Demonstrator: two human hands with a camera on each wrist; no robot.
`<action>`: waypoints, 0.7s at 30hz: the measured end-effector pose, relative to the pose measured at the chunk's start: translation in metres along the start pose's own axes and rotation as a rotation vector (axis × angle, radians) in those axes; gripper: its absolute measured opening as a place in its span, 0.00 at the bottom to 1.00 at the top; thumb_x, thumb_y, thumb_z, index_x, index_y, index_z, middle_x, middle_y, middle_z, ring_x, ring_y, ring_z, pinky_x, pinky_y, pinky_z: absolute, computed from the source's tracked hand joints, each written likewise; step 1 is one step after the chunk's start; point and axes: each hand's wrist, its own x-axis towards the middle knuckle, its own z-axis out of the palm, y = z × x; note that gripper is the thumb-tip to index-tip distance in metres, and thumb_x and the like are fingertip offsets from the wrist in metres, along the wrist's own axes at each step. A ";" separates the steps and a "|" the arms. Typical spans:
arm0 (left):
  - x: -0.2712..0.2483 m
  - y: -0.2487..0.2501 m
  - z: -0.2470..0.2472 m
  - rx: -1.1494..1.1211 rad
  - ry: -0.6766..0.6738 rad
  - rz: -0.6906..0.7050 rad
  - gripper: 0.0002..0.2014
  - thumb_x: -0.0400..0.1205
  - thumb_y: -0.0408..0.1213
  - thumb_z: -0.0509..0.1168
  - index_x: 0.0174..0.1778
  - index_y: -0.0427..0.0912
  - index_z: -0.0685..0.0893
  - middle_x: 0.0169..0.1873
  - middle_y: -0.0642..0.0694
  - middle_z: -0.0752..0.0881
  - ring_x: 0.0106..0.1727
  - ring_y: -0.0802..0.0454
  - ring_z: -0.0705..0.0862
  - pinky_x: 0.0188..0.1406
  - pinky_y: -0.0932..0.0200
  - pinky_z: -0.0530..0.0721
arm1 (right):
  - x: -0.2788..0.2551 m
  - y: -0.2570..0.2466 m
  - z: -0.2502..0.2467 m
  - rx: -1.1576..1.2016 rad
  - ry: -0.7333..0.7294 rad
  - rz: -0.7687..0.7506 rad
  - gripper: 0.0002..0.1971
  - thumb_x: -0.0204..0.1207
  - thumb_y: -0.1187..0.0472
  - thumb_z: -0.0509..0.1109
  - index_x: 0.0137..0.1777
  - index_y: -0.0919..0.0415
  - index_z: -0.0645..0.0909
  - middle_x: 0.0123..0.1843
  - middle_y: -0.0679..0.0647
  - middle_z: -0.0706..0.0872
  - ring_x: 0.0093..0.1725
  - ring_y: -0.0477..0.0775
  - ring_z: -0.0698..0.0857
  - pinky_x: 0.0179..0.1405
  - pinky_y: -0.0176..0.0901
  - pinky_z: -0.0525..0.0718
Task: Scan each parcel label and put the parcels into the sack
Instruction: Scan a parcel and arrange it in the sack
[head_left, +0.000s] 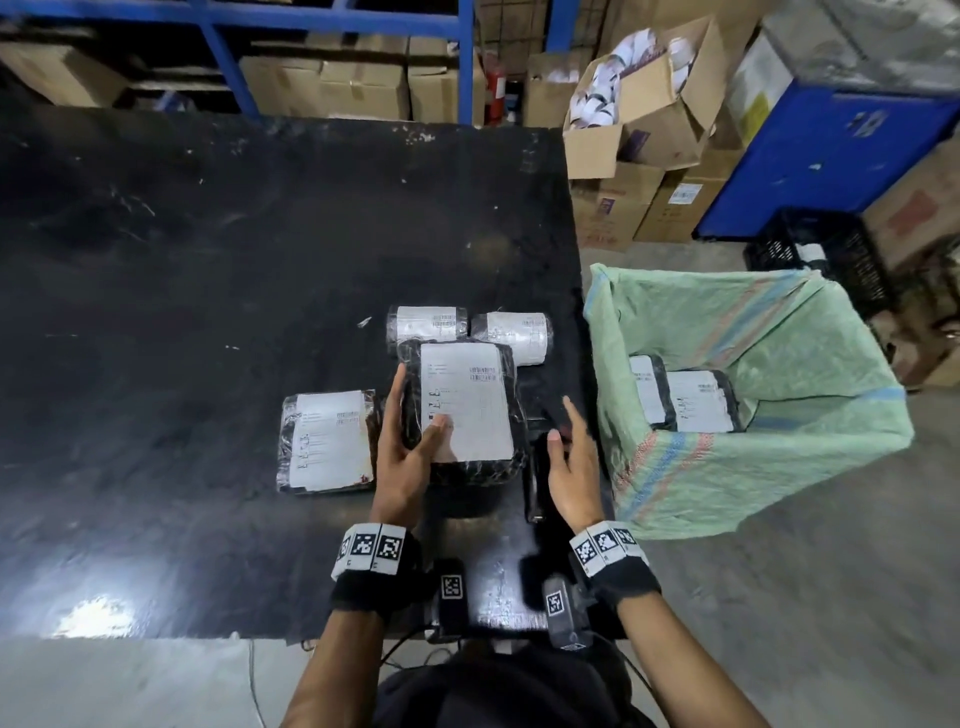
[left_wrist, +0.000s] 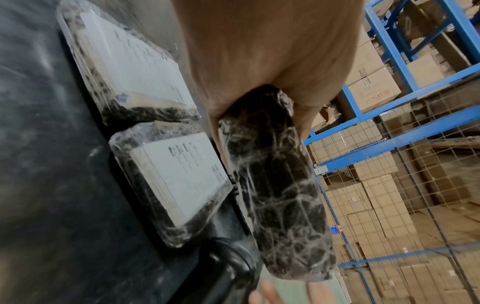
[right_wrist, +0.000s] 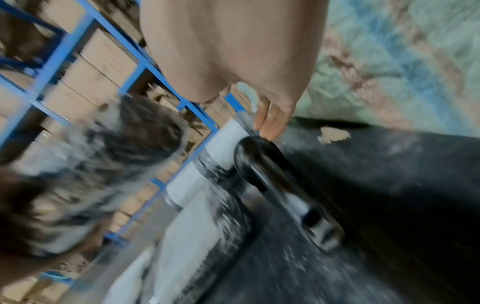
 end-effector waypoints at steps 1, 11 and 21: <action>0.000 -0.001 0.006 0.003 -0.016 -0.003 0.37 0.85 0.23 0.69 0.88 0.56 0.68 0.82 0.61 0.76 0.81 0.58 0.77 0.73 0.60 0.84 | -0.001 -0.012 -0.010 0.052 -0.024 -0.011 0.24 0.90 0.54 0.57 0.85 0.44 0.62 0.77 0.39 0.72 0.70 0.33 0.77 0.76 0.46 0.69; 0.004 0.005 0.089 0.045 -0.162 -0.001 0.36 0.86 0.25 0.69 0.89 0.52 0.66 0.83 0.63 0.74 0.84 0.63 0.72 0.85 0.54 0.73 | 0.015 -0.072 -0.080 0.111 -0.175 -0.095 0.28 0.88 0.50 0.61 0.86 0.38 0.58 0.85 0.33 0.63 0.77 0.22 0.63 0.79 0.29 0.62; 0.027 0.007 0.185 0.002 -0.306 -0.001 0.36 0.88 0.28 0.68 0.90 0.51 0.63 0.87 0.56 0.70 0.88 0.56 0.68 0.89 0.40 0.67 | 0.060 -0.062 -0.164 0.054 -0.049 -0.154 0.29 0.88 0.51 0.61 0.86 0.39 0.58 0.84 0.29 0.62 0.82 0.29 0.60 0.80 0.33 0.60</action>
